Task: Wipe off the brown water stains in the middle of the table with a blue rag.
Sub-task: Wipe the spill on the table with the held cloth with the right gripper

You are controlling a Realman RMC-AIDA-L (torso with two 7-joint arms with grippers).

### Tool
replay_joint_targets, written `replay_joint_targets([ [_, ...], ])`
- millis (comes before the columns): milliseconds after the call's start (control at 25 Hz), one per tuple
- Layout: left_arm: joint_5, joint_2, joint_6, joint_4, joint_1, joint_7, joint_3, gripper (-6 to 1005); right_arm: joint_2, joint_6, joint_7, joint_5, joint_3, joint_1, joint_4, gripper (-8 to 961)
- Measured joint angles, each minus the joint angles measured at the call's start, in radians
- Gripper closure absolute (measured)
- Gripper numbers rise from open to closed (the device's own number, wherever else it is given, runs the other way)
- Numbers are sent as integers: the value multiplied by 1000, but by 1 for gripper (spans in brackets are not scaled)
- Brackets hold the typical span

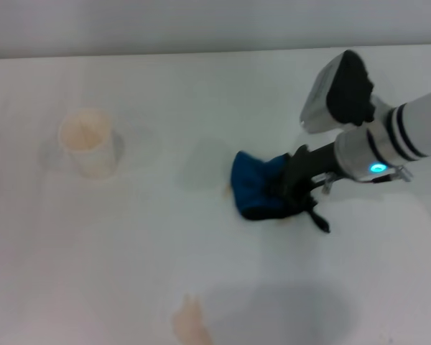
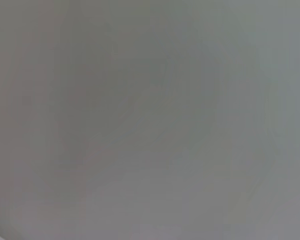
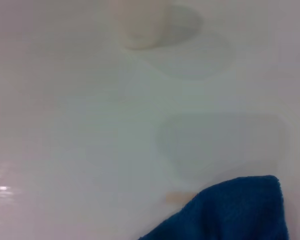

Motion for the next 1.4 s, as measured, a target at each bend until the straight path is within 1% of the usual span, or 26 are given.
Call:
replay_joint_targets([
  [480,-2,0,0,1,0,0,-4,112,-2,32,11,-124,232,5,25,885],
  [640,-2,0,-1,1,0,0,-3,112,2,19,11,-119,262,13,25,885],
  [720,-2,0,-4,1,0,0,-4,112,8,8,11,-114,255,27,29,885],
  [840,-2,0,-8,1,0,0,-4,111,15,-12,12,-94,212,61,58,885],
  [1000,-2,-1,-9,1,0,0,-5,111,16,-21,12,-18,109,103,107,885],
  [1160,-2,-2,-10,1,0,0,-5,111,17,-37,11,45,6,112,104,885],
  [1280,-2,-2,-11,1,0,-1,-6,112,17,-104,-1,76,-27,112,84,885],
  [1400,-2,-2,-11,1,0,-1,-7,112,16,-195,-27,84,-29,114,71,884],
])
